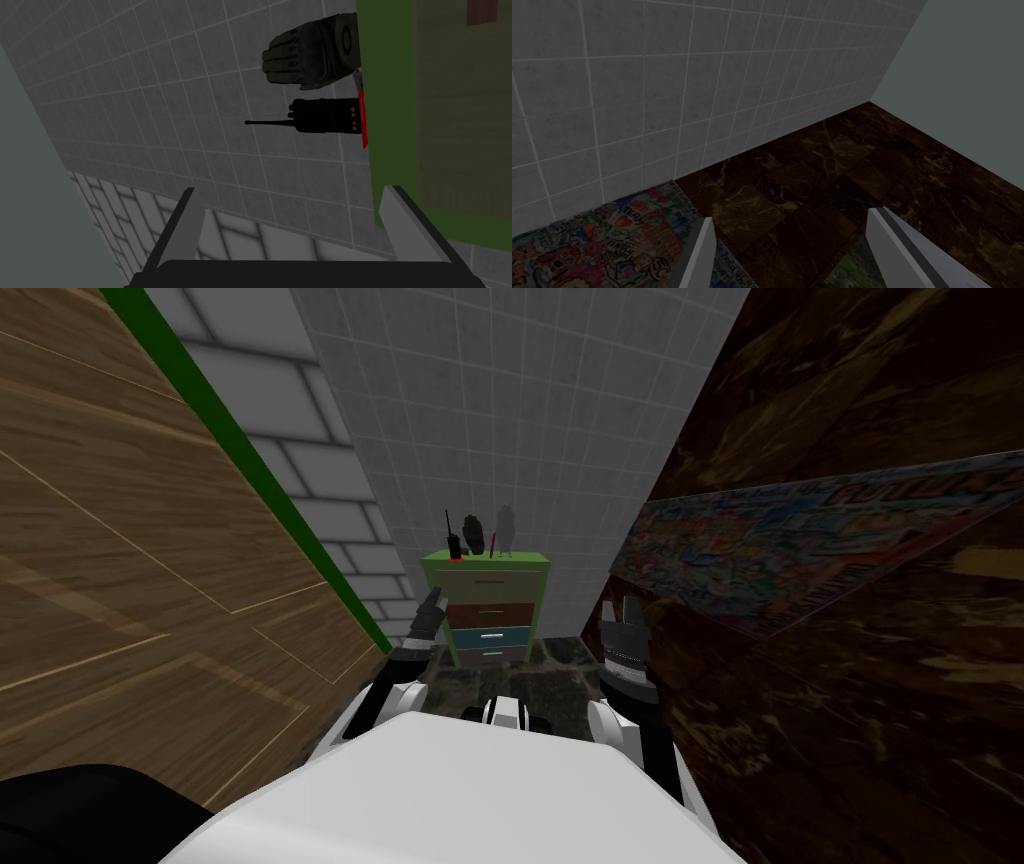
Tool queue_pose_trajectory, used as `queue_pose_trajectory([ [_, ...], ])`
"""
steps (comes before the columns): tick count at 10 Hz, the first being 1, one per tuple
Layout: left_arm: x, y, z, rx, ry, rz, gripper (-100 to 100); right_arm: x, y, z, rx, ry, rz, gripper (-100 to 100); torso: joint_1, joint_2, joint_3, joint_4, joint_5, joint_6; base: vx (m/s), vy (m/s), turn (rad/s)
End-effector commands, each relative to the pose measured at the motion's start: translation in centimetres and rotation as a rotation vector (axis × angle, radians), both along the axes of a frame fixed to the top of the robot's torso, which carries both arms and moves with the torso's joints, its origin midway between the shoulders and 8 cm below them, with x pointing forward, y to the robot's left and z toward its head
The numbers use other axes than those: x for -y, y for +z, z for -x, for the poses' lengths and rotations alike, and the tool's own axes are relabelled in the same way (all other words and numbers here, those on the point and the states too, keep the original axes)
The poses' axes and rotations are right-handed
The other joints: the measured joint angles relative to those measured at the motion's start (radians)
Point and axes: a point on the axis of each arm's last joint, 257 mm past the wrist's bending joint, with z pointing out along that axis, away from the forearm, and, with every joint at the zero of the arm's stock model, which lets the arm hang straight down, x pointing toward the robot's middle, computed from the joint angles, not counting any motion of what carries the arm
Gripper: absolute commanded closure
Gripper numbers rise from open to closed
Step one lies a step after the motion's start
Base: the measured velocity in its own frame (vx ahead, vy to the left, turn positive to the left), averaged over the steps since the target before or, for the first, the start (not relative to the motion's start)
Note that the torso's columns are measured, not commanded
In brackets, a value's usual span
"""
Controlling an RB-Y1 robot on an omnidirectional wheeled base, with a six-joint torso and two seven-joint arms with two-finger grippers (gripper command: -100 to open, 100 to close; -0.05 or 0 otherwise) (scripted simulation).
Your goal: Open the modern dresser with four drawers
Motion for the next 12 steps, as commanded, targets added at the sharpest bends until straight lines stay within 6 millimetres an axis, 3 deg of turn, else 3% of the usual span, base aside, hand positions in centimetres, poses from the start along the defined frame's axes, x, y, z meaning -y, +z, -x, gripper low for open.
queue_pose_trajectory([
  [1,-0.3,-0.7,-0.4,-0.039,0.01,0.009,-100,0.0,0.0,0.0,0.0,0.0,0.0,0,0.0,0.0,0.0,0.0,0.0,0.0,0.068,-0.016,0.001],
  [12,-1.7,-4.4,-1.8,-0.22,0.047,0.031,-100,0.0,0.0,0.0,0.0,0.0,0.0,0,0.0,0.002,0.001,0.0,0.0,0.0,0.079,-0.027,0.001],
])
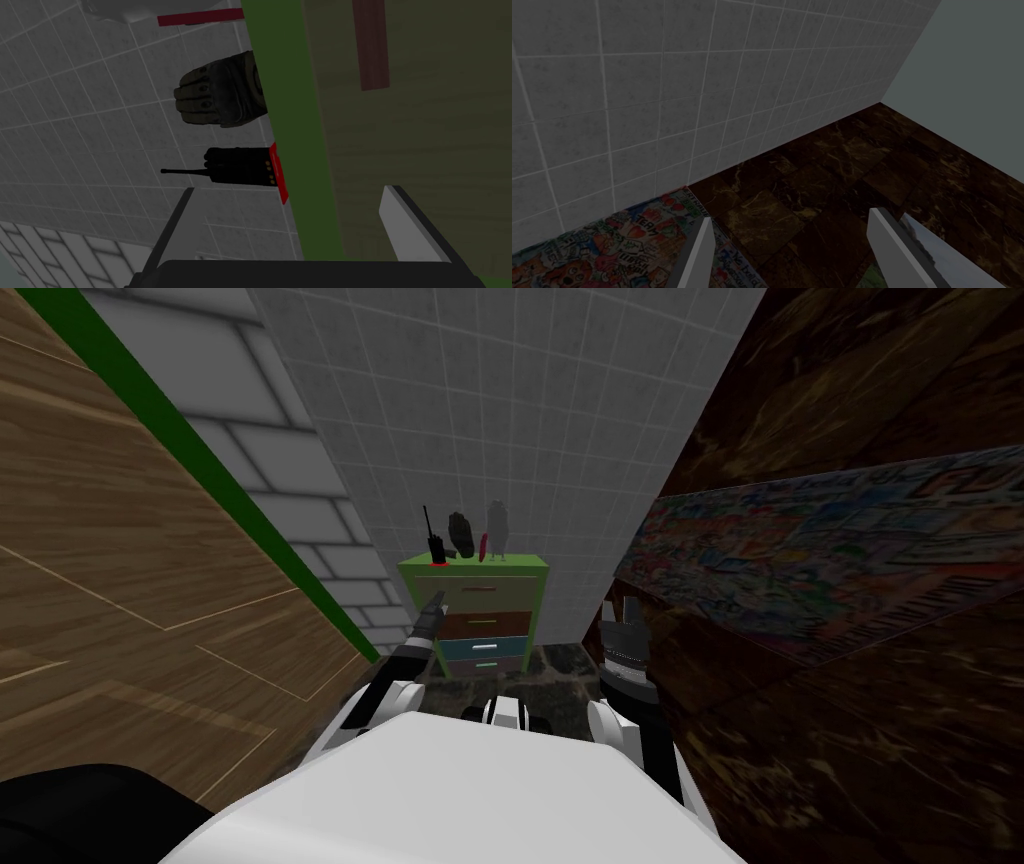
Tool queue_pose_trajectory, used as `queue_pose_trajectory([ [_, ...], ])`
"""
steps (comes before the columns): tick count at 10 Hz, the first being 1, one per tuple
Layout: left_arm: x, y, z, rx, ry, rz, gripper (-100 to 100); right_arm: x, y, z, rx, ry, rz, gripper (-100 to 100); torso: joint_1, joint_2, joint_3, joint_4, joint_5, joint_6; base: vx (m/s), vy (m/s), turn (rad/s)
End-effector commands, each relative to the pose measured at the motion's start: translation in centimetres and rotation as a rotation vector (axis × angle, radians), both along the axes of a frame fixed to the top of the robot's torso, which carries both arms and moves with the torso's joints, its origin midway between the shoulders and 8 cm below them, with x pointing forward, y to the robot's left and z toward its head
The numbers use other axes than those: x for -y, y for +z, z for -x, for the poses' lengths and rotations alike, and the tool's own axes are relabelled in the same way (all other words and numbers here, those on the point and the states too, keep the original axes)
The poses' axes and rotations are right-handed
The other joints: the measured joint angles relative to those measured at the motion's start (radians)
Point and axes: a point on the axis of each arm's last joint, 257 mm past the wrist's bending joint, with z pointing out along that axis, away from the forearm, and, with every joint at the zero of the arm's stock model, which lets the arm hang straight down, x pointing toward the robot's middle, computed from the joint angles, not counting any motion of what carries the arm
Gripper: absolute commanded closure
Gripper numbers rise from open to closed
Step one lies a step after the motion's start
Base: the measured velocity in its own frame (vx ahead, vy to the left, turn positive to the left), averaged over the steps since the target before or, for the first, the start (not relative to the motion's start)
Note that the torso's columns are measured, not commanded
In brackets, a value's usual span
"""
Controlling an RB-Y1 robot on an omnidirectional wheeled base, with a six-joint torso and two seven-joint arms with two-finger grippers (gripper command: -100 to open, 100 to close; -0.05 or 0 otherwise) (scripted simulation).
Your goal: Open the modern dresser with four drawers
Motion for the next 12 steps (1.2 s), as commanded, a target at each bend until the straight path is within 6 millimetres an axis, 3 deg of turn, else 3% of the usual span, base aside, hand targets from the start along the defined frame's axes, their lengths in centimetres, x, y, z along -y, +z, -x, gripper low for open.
queue_pose_trajectory([
  [1,-0.3,-1.0,-0.2,-0.052,0.008,0.003,-100,0.0,0.0,0.0,0.0,0.0,0.0,0,0.0,-0.001,-0.001,0.0,0.0,0.0,0.095,-0.019,0.001],
  [12,-1.7,-5.3,-0.7,-0.232,0.049,0.051,-100,0.0,0.0,0.0,0.0,0.0,0.0,0,0.0,0.0,0.0,0.0,0.0,0.0,0.081,-0.027,0.001],
])
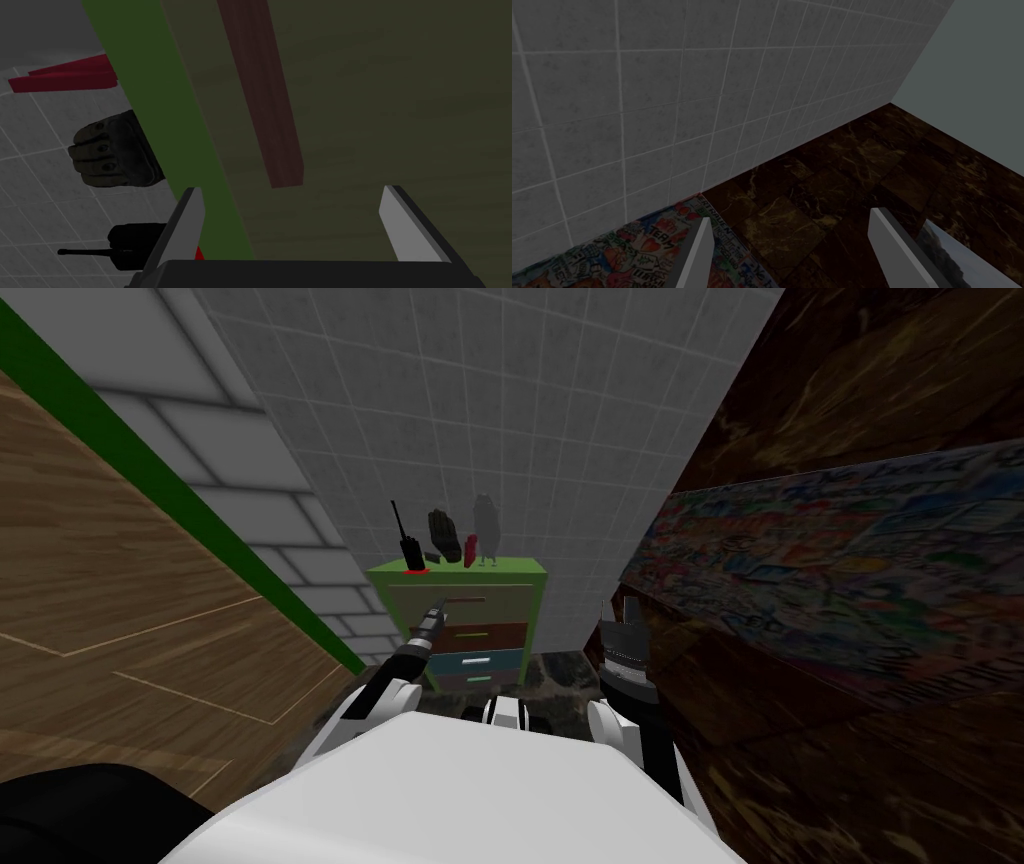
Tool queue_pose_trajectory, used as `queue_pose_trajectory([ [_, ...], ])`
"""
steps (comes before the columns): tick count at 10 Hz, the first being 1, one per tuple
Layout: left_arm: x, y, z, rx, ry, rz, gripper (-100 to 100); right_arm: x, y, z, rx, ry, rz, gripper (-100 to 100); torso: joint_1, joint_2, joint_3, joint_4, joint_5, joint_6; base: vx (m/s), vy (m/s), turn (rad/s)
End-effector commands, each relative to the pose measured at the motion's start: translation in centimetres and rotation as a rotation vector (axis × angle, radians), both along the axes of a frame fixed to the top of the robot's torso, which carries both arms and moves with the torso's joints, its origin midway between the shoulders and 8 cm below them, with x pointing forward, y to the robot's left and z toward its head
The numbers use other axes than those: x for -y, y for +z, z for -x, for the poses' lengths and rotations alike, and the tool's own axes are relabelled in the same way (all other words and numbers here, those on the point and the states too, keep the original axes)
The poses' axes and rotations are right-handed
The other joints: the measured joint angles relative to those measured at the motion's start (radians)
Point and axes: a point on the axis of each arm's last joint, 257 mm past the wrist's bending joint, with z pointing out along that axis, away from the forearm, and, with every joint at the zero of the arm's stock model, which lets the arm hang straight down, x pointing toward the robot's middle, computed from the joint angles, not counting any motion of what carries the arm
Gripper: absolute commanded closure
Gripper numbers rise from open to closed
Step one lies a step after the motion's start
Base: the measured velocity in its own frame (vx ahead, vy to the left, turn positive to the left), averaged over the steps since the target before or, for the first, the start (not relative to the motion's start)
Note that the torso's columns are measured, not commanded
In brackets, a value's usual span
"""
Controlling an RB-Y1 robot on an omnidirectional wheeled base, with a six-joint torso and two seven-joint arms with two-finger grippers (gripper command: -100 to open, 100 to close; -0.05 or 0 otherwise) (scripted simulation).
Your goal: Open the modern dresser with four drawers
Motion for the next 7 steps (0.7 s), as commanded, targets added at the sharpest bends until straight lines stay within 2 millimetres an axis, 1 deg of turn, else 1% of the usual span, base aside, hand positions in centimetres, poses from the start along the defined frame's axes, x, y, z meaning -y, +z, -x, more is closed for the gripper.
queue_pose_trajectory([
  [1,-0.36,-1.18,0.01,-0.043,0.019,0.03,-100,0.0,0.0,0.0,0.0,0.0,0.0,0,0.0,0.0,0.0,0.0,0.0,0.0,0.064,-0.024,0.001],
  [2,-0.25,-0.9,0.02,-0.031,0.013,0.021,-100,0.0,0.0,0.0,0.0,0.0,0.0,0,0.001,0.001,0.0,0.0,0.0,0.0,0.027,-0.01,0.002],
  [3,-0.31,-0.34,0.34,-0.034,0.017,0.022,-100,0.0,0.0,0.0,0.0,0.0,0.0,0,0.002,0.002,0.001,0.001,0.001,0.0,0.097,-0.004,-0.022],
  [4,-0.23,-0.63,0.16,-0.033,0.016,0.022,-100,0.0,0.0,0.0,0.0,0.0,0.0,0,0.001,-0.002,-0.001,0.0,0.0,0.0,0.061,-0.001,-0.004],
  [5,-0.22,-0.61,0.18,-0.034,0.016,0.022,100,0.0,0.0,0.0,0.0,0.0,0.0,0,0.001,0.0,0.0,0.0,0.0,0.0,0.009,0.0,0.001],
  [6,-0.09,-0.4,0.4,-0.032,0.013,0.022,100,0.0,0.0,0.0,0.0,0.0,0.0,0,0.001,0.002,0.001,0.001,0.0,0.0,-0.095,-0.039,0.019],
  [7,0.0,-0.26,0.55,-0.031,0.011,0.021,100,-0.01,0.01,-0.01,0.0,0.0,0.0,0,-0.002,0.007,0.004,0.002,0.0,0.0,-0.167,-0.057,0.027],
])
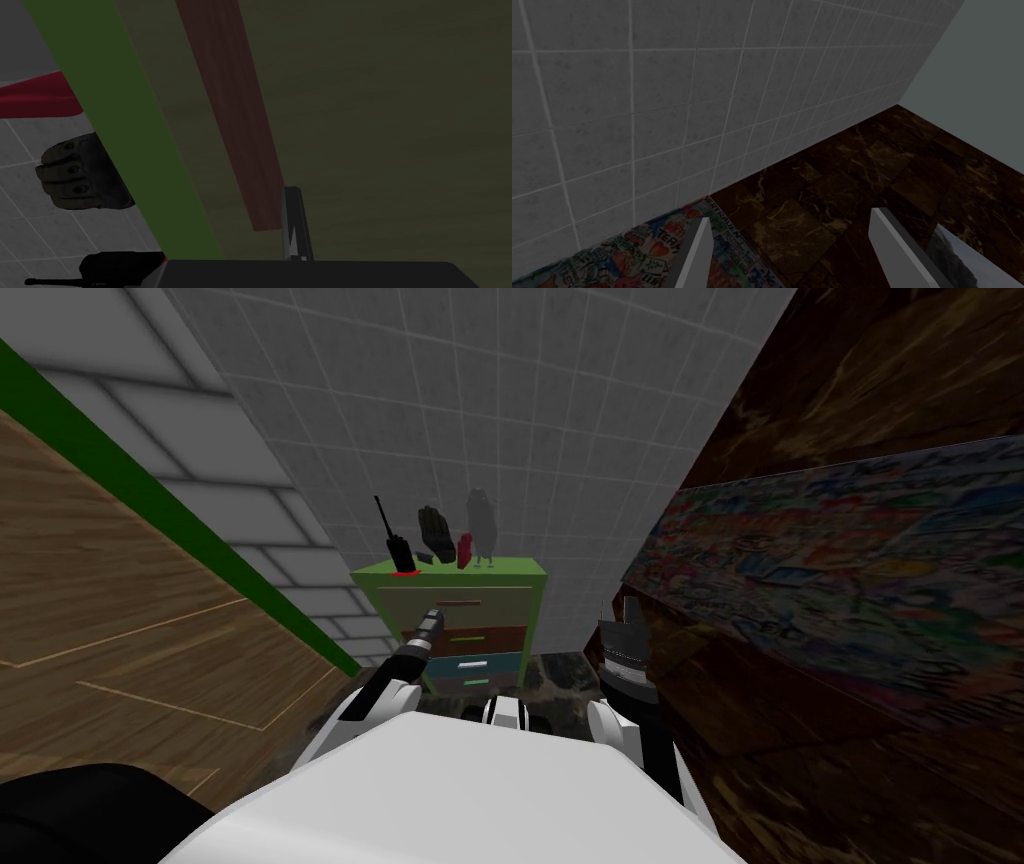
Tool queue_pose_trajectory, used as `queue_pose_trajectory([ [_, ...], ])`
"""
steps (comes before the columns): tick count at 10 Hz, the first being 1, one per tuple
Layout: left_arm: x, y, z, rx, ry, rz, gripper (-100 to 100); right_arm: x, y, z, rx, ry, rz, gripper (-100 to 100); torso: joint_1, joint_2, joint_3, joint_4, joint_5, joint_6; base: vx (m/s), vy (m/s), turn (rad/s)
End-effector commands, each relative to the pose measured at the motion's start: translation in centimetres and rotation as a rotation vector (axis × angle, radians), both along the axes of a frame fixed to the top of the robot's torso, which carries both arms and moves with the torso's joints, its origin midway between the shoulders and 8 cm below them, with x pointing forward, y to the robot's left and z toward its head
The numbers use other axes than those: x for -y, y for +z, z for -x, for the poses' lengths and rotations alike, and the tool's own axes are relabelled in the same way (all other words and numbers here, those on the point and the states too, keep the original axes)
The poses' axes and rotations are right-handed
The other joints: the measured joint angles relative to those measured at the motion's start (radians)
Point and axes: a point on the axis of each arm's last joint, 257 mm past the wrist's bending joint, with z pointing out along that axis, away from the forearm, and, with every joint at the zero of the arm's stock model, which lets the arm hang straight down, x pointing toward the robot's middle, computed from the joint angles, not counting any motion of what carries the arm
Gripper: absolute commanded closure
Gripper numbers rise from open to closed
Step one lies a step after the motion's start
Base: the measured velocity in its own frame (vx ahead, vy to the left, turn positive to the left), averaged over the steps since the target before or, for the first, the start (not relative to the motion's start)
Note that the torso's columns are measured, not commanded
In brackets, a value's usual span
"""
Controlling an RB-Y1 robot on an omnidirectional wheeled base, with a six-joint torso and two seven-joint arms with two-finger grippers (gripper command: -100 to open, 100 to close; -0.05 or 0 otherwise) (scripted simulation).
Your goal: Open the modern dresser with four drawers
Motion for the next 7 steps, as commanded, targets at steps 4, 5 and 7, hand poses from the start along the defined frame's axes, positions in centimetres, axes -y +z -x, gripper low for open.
queue_pose_trajectory([
  [4,0.24,0.65,0.51,-0.004,-0.017,-0.026,-100,0.0,0.0,0.0,0.0,0.0,0.0,0,0.004,-0.013,-0.008,-0.003,0.001,0.0,-0.113,-0.009,0.004],
  [5,0.14,0.71,0.63,-0.01,-0.013,-0.023,-100,0.01,-0.01,0.0,0.0,0.0,0.0,0,0.003,-0.018,-0.011,-0.005,0.001,0.0,0.092,0.005,-0.012],
  [7,0.02,0.81,0.81,-0.019,-0.01,-0.025,-100,0.01,-0.01,0.01,0.0,0.0,0.0,0,0.002,-0.015,-0.009,-0.004,0.001,0.0,0.168,0.01,-0.009],
])
